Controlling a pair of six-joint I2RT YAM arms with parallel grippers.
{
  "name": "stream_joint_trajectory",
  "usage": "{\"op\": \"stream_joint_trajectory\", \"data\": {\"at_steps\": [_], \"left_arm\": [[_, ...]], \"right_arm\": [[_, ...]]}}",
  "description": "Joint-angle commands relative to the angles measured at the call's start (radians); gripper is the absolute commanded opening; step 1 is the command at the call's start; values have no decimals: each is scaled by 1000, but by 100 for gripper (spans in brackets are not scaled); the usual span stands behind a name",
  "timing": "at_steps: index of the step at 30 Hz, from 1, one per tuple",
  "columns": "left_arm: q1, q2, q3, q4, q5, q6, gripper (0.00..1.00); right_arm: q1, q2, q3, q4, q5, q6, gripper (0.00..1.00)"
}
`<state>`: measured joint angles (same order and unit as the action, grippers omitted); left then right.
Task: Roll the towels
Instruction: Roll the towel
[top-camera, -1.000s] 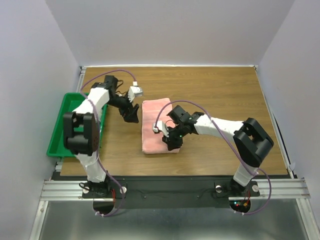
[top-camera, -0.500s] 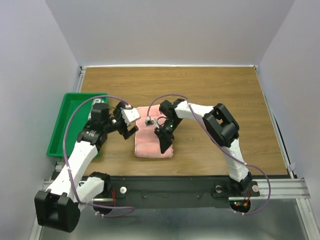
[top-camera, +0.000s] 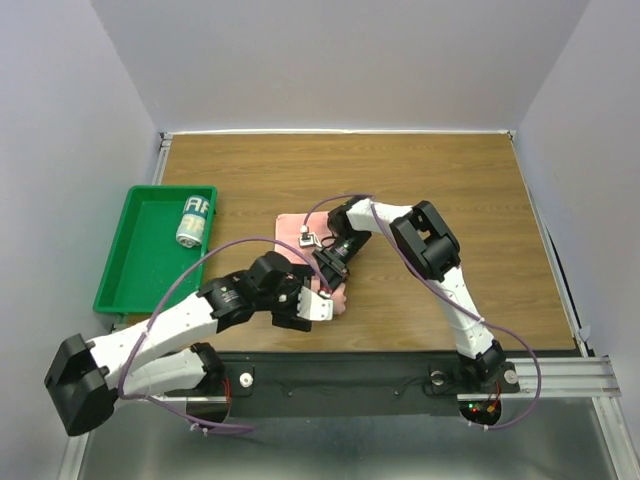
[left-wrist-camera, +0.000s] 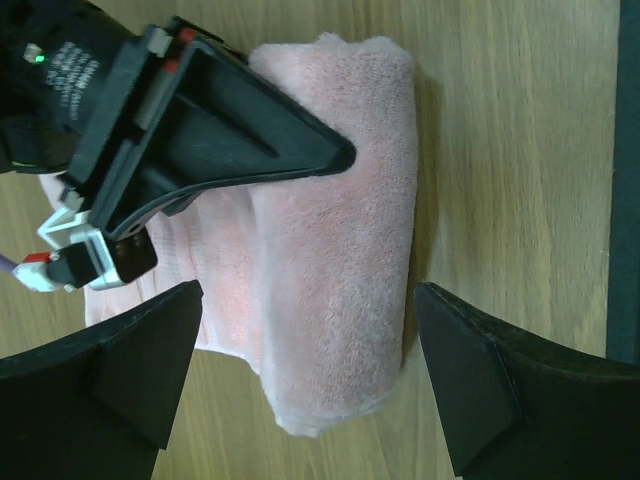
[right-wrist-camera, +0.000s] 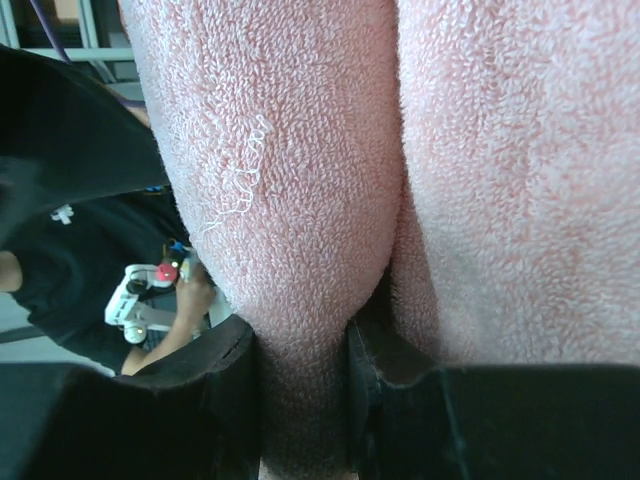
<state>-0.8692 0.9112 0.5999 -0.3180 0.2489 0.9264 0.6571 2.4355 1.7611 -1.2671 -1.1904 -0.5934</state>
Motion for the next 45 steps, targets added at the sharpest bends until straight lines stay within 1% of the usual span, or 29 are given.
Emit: {"op": "stream_joint_trajectory", "data": {"at_steps": [1, 2, 4, 7, 9, 12, 13, 15, 16, 18, 19, 20, 22, 25, 26, 27, 28, 30, 31, 33, 34, 37, 39, 41, 43, 44, 45], "left_arm": [[-69, 78, -2, 92, -146, -9, 99], [-79, 121, 3, 103, -158, -15, 99], [-100, 184, 24, 117, -171, -29, 99], [-119, 225, 26, 141, -178, -29, 99], [-140, 256, 8, 161, -186, -17, 99], [-143, 299, -31, 189, -207, -15, 98], [-143, 308, -34, 188, -221, -17, 83], [-143, 319, -34, 171, -232, -41, 65], [-143, 318, -34, 157, -232, -52, 50], [-143, 293, -41, 122, -227, -93, 42], [-143, 285, -46, 111, -221, -106, 34], [-143, 279, -52, 85, -215, -124, 30], [-142, 281, -57, 41, -177, -138, 22], [-140, 298, -55, 10, -111, -161, 15], [-139, 311, -43, -6, -91, -167, 14], [-126, 319, -32, -15, -68, -169, 13], [-114, 330, -22, -32, -22, -169, 11], [-88, 363, 15, -52, 24, -158, 11], [-50, 376, 27, -78, 70, -140, 11], [1, 420, 70, -104, 114, -121, 11], [45, 452, 86, -136, 160, -100, 11], [119, 498, 141, -191, 232, -69, 11], [142, 551, 187, -222, 278, -60, 11], [163, 590, 222, -274, 309, -41, 11], [211, 672, 290, -315, 368, -11, 11], [229, 704, 313, -358, 386, 0, 11], [263, 768, 360, -374, 398, 12, 11]], "right_arm": [[-4, 43, 11, 15, 75, -11, 34], [-4, 45, 9, 15, 74, -11, 36], [-5, 48, 11, 15, 68, -8, 37], [-10, 50, 15, 15, 64, -2, 38], [-14, 57, 20, 15, 61, 6, 38], [-20, 60, 20, 17, 61, 12, 39], [-30, 62, 18, 17, 60, 15, 41], [-42, 60, 9, 17, 51, 20, 44], [-57, 60, 0, 20, 43, 24, 44], [-73, 59, -5, 21, 32, 37, 45], [-91, 59, -6, 25, 22, 43, 46], [-100, 57, -8, 26, 14, 55, 47], [-128, 48, -6, 31, 0, 66, 48], [-154, 27, 3, 35, -9, 92, 48], [-160, 17, 6, 35, -14, 96, 51], [-168, 10, 14, 34, -12, 98, 57], [-171, -12, 18, 34, -6, 101, 65], [-188, -35, 31, 34, 3, 109, 66], [-204, -62, 49, 35, 15, 112, 68], [-227, -90, 69, 37, 31, 125, 70], [-256, -105, 87, 40, 43, 130, 70], [-318, -168, 112, 63, 77, 155, 71], [-359, -226, 115, 83, 104, 164, 71], [-378, -274, 103, 93, 127, 159, 72], [-387, -357, 83, 115, 156, 141, 72], [-387, -390, 66, 138, 196, 141, 73], [-387, -432, 11, 165, 213, 155, 73]]}}
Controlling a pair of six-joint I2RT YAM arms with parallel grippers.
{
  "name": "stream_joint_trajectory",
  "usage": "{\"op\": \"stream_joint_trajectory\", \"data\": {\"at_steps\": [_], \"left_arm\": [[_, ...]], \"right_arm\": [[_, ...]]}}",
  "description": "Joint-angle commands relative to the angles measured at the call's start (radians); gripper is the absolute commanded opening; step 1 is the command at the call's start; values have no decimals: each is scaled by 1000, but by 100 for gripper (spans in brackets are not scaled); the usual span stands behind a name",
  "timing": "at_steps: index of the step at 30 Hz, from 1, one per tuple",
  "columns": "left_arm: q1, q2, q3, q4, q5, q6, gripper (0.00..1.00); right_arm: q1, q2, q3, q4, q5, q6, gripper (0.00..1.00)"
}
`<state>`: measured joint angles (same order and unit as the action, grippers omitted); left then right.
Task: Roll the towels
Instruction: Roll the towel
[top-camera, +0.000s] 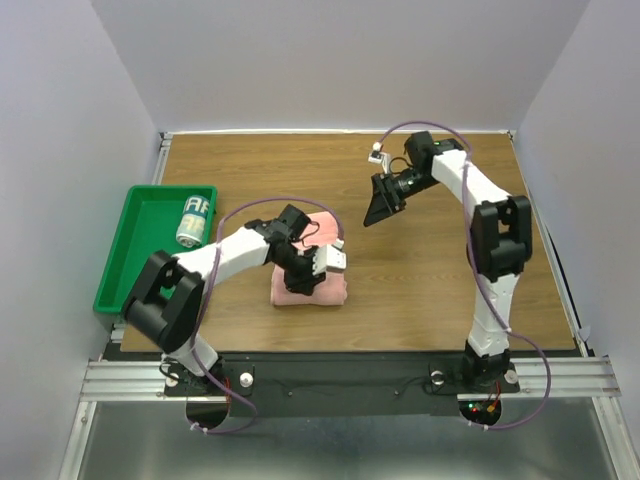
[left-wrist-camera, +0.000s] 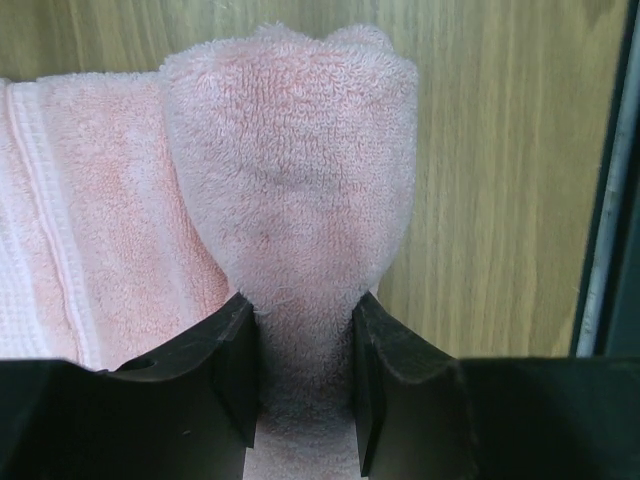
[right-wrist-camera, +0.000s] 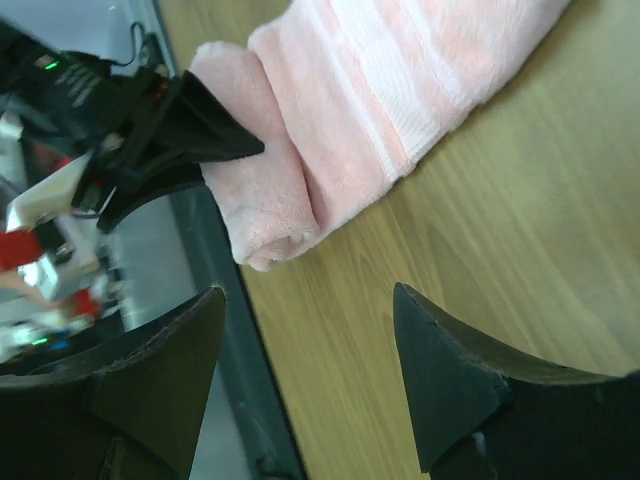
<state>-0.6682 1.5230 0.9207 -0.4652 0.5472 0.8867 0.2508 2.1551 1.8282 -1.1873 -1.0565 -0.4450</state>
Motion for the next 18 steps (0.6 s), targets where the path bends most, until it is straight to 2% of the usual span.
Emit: {"op": "stream_joint_trajectory", "data": {"at_steps": [1, 6, 9, 14, 18], "left_arm": [[76, 187, 62, -243, 121, 63, 13], [139, 389, 234, -355, 158, 109, 17], [166, 492, 314, -408, 175, 129, 18], [202, 609, 400, -446, 172, 153, 22], [226, 661, 461, -484, 186, 164, 24]], "right_arm": [[19, -222, -82, 136, 104, 8, 76], [39, -397, -227, 232, 174, -23, 84], [119, -495, -320, 307, 300, -40, 86], [338, -616, -499, 553, 574, -57, 94], [493, -606, -564, 689, 719, -93, 96]]}}
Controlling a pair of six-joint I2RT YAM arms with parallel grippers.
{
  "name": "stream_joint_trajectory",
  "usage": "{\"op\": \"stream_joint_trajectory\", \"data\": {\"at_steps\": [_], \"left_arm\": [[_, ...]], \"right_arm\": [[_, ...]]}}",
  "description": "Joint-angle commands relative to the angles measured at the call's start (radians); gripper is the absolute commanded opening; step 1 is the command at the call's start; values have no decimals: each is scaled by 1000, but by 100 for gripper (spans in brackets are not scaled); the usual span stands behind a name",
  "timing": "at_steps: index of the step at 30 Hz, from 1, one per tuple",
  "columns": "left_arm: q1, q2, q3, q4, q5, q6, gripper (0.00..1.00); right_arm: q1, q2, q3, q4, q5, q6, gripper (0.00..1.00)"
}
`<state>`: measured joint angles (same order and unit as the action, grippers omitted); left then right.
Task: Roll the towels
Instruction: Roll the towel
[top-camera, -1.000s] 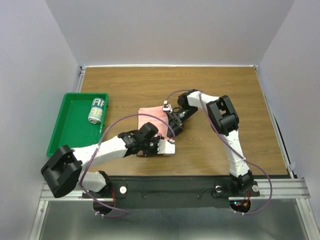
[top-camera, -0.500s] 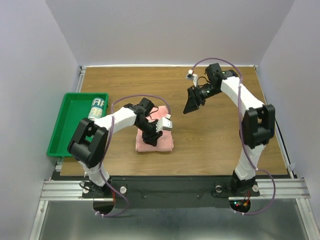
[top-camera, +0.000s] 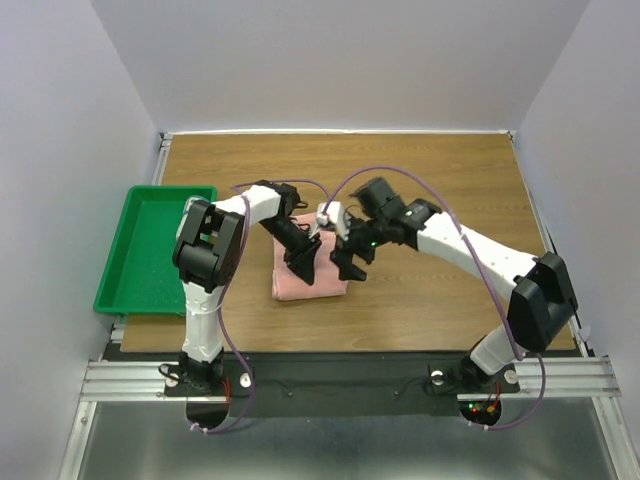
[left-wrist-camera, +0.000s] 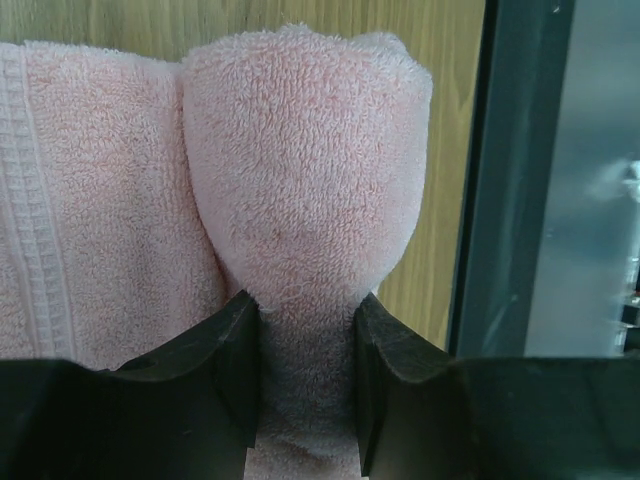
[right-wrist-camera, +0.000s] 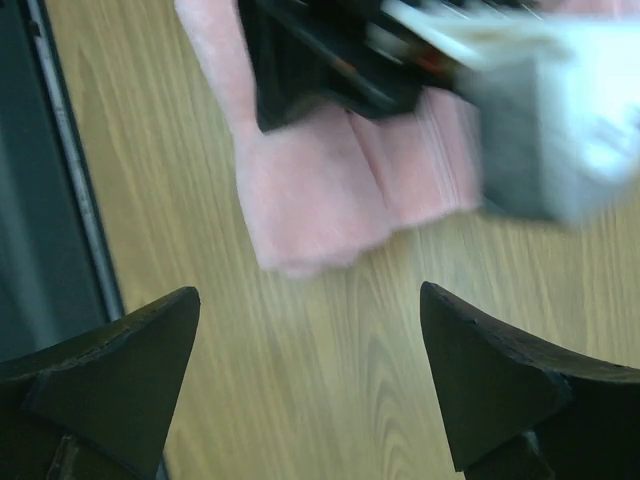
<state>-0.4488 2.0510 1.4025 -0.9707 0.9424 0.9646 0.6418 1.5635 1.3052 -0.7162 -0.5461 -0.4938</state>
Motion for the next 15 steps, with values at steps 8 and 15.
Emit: {"op": "stream_joint_trajectory", "data": {"at_steps": [8, 15], "left_arm": [[36, 193, 44, -10, -195, 98, 28], [41, 201, 61, -13, -189, 105, 29]], "right_arm": [[260, 55, -145, 414, 319, -141, 97], [302, 151, -236, 506, 336, -224, 93]]}}
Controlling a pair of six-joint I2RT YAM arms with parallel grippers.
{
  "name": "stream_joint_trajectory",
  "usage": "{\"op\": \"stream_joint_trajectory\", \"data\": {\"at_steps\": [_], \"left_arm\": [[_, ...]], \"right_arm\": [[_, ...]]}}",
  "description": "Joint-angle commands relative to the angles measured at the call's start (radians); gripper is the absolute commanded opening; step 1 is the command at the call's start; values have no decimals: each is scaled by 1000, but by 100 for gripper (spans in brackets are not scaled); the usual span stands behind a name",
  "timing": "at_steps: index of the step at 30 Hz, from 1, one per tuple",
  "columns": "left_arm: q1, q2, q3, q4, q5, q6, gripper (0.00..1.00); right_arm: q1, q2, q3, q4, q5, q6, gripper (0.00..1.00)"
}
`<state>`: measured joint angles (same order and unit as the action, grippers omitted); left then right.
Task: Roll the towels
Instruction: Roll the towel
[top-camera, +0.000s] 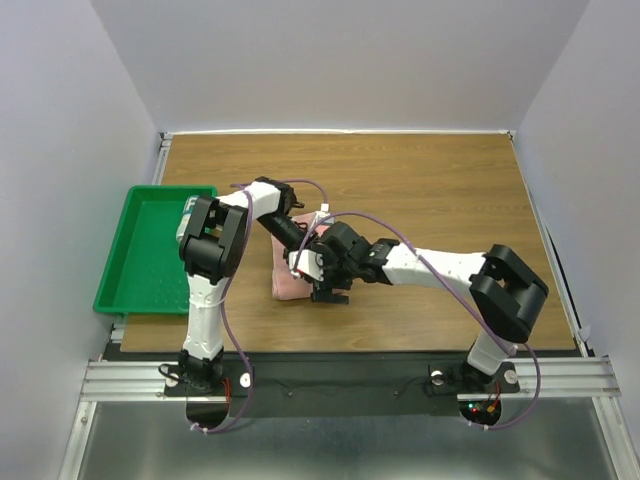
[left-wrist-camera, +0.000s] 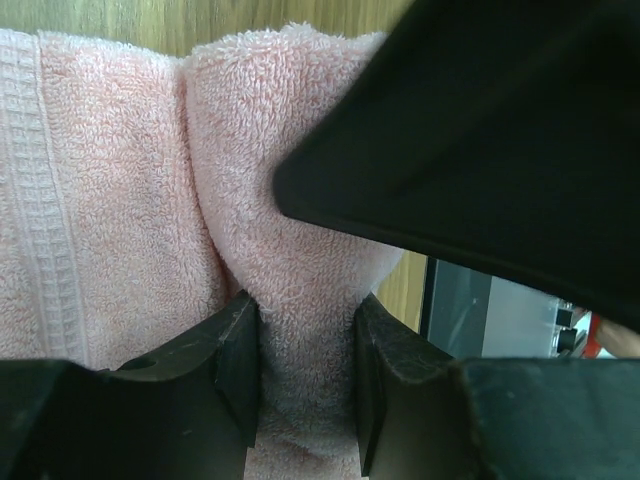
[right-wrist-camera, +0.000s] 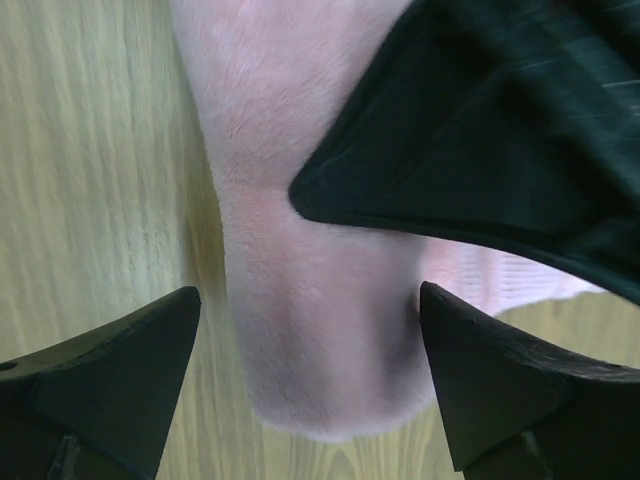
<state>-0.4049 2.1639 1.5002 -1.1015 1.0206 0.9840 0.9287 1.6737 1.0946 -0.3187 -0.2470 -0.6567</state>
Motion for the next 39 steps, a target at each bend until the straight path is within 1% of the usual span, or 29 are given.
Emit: {"op": "stream_joint_trajectory", "data": {"at_steps": [1, 3, 4, 5, 7, 8, 9, 10, 11, 12, 13, 14, 15, 16, 17, 18, 22, 26, 27, 31, 32, 35, 36, 37, 38, 39], "left_arm": [[-2, 85, -38, 118, -266, 85, 29], [1, 77, -38, 123, -264, 87, 30], [1, 74, -40, 123, -266, 85, 32], [3, 71, -37, 124, -266, 85, 33], [6, 47, -32, 126, -264, 79, 36], [8, 15, -32, 138, -263, 78, 41], [9, -7, -35, 147, -267, 70, 44], [9, -30, -40, 160, -286, 67, 47], [9, -83, -43, 182, -296, 62, 52], [9, -114, -47, 193, -304, 62, 55], [17, -145, -52, 206, -312, 50, 59], [23, -203, -55, 228, -312, 47, 62], [43, -229, -61, 241, -307, 36, 66], [43, -255, -63, 250, -307, 36, 66], [67, -277, -64, 271, -304, 28, 69], [83, -317, -66, 278, -304, 28, 70], [164, -400, -77, 311, -295, 16, 72], [239, -479, -103, 357, -300, 2, 77], [265, -511, -127, 371, -306, -8, 77], [302, -582, -199, 408, -352, 10, 78], [316, -601, -216, 416, -341, 12, 78], [336, -720, -308, 463, -312, 27, 78], [334, -809, -339, 474, -303, 45, 79], [333, -856, -404, 488, -297, 54, 81], [322, -956, -441, 508, -292, 95, 85], [302, -1004, -509, 511, -300, 119, 86]], "right_arm": [[16, 50, -28, 110, 35, -63, 91], [16, 64, -42, 112, 34, -60, 82], [16, 76, -45, 112, 34, -55, 75], [16, 78, -47, 112, 28, -49, 50], [16, 77, -59, 110, 12, -25, 33], [16, 75, -62, 107, -9, -8, 10], [15, 75, -64, 101, -17, 24, 1], [12, 78, -61, 80, -27, 43, 1], [6, 96, -52, 57, -64, 60, 1], [-4, 109, -39, 28, -98, 101, 1], [-30, 122, -6, -35, -177, 121, 1], [-42, 145, 7, -58, -213, 156, 1], [-60, 153, 22, -97, -239, 170, 1], [-60, 158, 22, -97, -261, 181, 0], [-73, 161, 39, -129, -296, 193, 1], [-76, 172, 50, -144, -311, 216, 1], [-91, 196, 111, -216, -371, 284, 1], [-110, 239, 177, -287, -458, 336, 0], [-116, 247, 200, -299, -474, 342, 1], [-126, 299, 237, -335, -485, 345, 1], [-125, 313, 247, -339, -488, 351, 1], [-140, 372, 297, -384, -529, 368, 1], [-145, 388, 312, -399, -544, 379, 1], [-157, 411, 329, -411, -561, 387, 1], [-163, 449, 359, -442, -602, 391, 1], [-171, 474, 378, -456, -627, 397, 1]]}}
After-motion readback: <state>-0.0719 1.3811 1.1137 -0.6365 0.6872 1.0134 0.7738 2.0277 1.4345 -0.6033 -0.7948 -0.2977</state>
